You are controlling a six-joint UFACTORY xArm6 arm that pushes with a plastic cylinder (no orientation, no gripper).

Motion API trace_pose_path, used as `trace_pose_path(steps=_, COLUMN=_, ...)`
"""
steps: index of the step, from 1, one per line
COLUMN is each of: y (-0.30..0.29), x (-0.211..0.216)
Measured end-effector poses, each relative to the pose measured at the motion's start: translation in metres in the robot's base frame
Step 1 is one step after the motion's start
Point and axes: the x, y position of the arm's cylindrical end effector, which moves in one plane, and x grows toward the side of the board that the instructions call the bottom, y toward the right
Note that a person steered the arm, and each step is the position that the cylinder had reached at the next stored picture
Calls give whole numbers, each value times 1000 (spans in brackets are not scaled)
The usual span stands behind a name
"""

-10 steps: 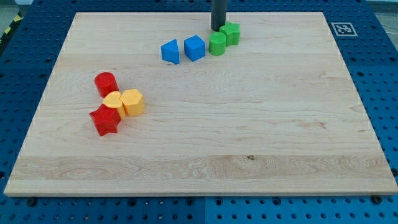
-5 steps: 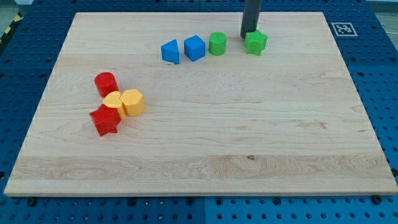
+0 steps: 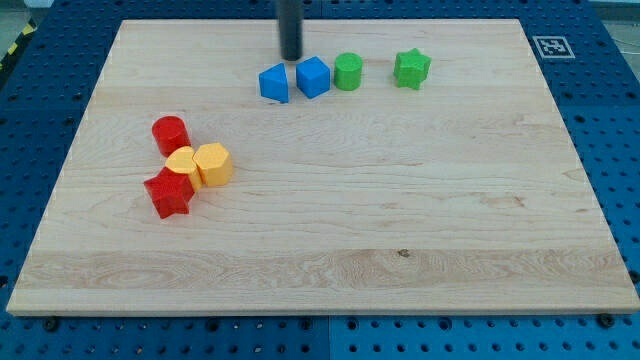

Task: Place the green star to the right of the green circle

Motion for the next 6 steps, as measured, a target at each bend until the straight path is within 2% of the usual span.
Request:
trace_pose_path(steps=1, y=2, x=0)
trace_pose_path(steps=3, y=55, x=7)
trace_pose_path(steps=6, y=172, x=1)
